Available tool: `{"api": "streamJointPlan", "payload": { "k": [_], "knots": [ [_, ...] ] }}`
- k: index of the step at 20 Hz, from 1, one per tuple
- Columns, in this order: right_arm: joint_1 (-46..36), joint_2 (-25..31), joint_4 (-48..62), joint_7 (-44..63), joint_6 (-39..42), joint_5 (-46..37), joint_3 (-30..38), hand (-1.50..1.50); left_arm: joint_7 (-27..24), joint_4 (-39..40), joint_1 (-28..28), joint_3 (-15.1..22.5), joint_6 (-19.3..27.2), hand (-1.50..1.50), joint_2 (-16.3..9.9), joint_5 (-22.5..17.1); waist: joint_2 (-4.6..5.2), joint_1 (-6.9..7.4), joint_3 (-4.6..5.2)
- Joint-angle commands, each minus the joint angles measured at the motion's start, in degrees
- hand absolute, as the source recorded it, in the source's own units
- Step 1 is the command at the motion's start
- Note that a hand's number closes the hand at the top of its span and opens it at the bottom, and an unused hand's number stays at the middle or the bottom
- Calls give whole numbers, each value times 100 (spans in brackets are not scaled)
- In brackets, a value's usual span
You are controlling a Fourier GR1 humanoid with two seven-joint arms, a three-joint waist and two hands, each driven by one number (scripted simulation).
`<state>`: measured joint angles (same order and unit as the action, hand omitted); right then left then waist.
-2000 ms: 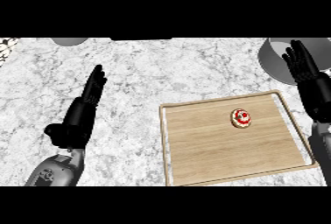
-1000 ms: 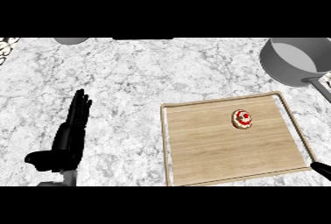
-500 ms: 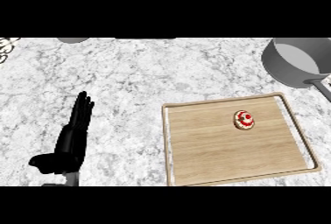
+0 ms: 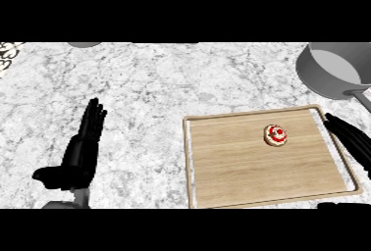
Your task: Pick the cupcake from the tray and place it in the pot
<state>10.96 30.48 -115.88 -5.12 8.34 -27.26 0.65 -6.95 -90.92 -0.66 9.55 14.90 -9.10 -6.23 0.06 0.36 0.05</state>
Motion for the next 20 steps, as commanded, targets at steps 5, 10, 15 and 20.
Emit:
{"api": "streamJointPlan", "payload": {
  "k": [5,10,15,20],
  "knots": [
    [-799,-242,456,1171,558,-854,-430,-150,-42,-8,172,-79,-98,0,73,81,-4,-2,-4],
    [-1048,-757,1395,718,383,-1276,-712,-150,71,36,13,-24,-38,0,310,261,-3,-15,-6],
    [-842,-1035,1578,345,199,-1627,-668,-150,235,198,-315,-449,-321,0,208,142,-6,-37,-6],
    [-1240,-1154,1812,324,367,-1755,-344,-150,95,-122,163,-346,-396,0,343,315,-9,-29,-5]
  ]
}}
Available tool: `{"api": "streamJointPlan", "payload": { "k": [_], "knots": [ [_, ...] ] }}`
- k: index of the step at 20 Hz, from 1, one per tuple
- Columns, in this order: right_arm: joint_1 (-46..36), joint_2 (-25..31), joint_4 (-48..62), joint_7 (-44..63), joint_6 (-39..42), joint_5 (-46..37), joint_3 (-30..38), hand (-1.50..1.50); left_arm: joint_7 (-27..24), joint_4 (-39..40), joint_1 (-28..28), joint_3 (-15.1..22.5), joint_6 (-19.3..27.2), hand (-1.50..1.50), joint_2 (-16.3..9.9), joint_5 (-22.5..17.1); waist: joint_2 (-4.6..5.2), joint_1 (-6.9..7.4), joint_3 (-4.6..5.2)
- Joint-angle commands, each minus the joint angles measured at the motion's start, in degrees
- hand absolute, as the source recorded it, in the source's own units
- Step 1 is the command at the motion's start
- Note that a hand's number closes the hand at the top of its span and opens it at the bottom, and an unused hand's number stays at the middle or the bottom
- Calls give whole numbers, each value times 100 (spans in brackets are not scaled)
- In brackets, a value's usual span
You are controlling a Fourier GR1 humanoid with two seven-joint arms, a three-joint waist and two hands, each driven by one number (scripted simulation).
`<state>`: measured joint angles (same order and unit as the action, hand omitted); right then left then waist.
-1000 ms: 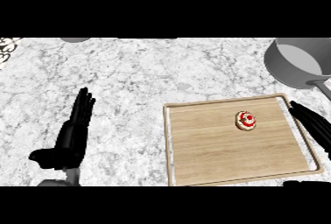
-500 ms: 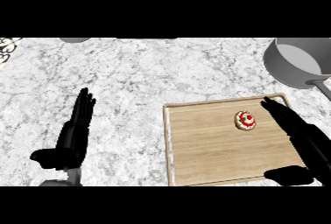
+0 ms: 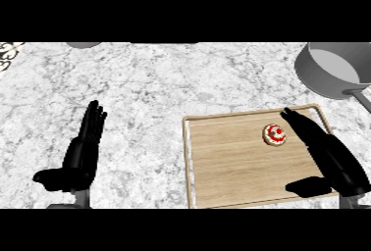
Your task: Pick the cupcake from the tray and place it in the pot
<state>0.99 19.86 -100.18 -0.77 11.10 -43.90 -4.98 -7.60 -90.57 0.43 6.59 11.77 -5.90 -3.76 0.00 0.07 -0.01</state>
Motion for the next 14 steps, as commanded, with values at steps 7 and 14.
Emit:
{"api": "streamJointPlan", "payload": {
  "k": [7,14],
  "knots": [
    [-577,-494,773,-20,3,-508,31,-150,43,-174,127,-83,-64,0,173,228,-1,4,1],
    [-912,-657,1429,-801,-1252,-940,157,150,160,-131,77,-118,-237,0,122,151,2,30,-2]
  ]
}}
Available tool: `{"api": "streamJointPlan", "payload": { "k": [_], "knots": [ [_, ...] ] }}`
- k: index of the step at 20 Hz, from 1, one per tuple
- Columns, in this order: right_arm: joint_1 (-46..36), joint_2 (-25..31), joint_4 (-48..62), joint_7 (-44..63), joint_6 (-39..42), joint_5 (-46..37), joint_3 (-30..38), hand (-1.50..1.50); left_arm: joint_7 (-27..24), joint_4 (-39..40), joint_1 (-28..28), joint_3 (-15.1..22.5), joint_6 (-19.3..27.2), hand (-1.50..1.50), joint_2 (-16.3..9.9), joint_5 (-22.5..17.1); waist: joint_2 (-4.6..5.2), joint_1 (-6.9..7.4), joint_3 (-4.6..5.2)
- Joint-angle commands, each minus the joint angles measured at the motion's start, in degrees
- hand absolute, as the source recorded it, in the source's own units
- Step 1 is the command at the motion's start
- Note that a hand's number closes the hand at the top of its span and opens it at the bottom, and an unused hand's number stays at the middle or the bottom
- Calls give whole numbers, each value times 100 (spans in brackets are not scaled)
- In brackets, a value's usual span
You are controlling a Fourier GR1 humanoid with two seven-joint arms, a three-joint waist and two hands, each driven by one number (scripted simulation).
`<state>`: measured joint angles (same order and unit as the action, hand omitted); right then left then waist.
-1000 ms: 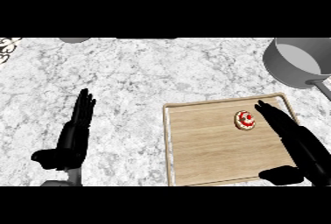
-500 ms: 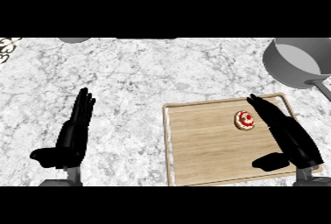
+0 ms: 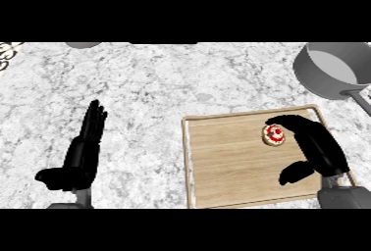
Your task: Pick the cupcake from the tray and place it in the pot
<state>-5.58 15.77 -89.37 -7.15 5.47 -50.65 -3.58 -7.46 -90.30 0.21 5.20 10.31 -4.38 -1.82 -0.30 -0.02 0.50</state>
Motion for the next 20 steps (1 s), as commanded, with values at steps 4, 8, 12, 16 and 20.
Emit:
{"api": "streamJointPlan", "payload": {
  "k": [4,8,12,16,20],
  "knots": [
    [-455,-195,257,-213,-539,-246,133,150,458,-318,-160,-12,-7,0,11,26,30,26,-51],
    [213,-185,-515,-337,-498,-207,157,150,151,-160,-64,-305,-246,0,-94,-114,25,-3,-50],
    [-9,-211,236,-936,-1368,-217,516,150,-45,84,-63,-65,36,0,203,185,33,8,-52],
    [-986,-694,521,958,-468,-1392,-210,150,72,-33,19,-20,-156,0,168,65,44,103,-44],
    [-1998,-1195,1511,2266,287,-1894,-337,150,304,-379,-15,76,-45,0,127,217,52,254,-46]
  ]
}}
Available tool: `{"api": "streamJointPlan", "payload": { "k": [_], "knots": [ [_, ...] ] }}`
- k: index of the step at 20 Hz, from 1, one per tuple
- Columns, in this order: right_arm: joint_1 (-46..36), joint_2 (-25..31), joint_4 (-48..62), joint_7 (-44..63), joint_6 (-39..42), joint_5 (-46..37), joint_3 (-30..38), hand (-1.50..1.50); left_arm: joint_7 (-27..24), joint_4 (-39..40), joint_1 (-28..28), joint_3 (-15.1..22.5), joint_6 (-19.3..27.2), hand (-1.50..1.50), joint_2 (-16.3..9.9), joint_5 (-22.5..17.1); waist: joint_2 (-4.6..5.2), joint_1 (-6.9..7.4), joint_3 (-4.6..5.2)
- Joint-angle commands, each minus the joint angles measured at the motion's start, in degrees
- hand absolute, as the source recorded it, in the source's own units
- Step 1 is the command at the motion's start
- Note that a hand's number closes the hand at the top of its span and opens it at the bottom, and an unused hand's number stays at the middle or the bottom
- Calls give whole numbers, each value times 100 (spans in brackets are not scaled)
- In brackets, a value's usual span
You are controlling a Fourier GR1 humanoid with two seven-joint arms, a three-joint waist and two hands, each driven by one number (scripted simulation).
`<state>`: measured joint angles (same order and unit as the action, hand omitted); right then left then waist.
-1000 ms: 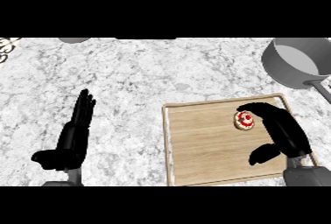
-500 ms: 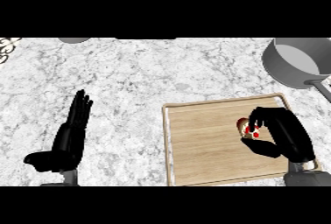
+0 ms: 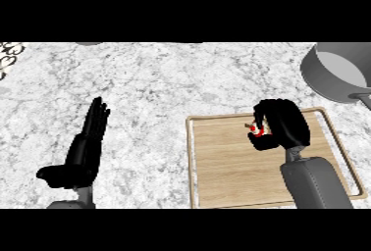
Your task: Pick the cupcake from the tray and place it in the pot
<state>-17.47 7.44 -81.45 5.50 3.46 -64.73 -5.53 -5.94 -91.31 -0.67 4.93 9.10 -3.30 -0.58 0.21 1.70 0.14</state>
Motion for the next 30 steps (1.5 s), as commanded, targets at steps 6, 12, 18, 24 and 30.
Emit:
{"api": "streamJointPlan", "payload": {
  "k": [6,12,18,24,30],
  "knots": [
    [-2002,-733,707,1990,-146,-598,-475,150,-179,179,95,63,42,0,135,89,-21,-94,-12],
    [-1910,-633,-240,2552,-186,-1262,-512,150,54,-160,105,63,88,0,83,147,-38,-160,-13],
    [-2272,-484,-472,3140,174,-1513,-84,150,-21,279,-146,-235,40,0,46,-1,-28,-175,-13],
    [-2042,22,-272,2959,-136,-1413,546,150,66,189,-208,-234,49,0,58,36,-19,-166,-15],
    [-1850,645,127,2352,-411,-944,1248,150,89,-265,292,115,20,0,206,162,-21,-137,-17]
  ]
}}
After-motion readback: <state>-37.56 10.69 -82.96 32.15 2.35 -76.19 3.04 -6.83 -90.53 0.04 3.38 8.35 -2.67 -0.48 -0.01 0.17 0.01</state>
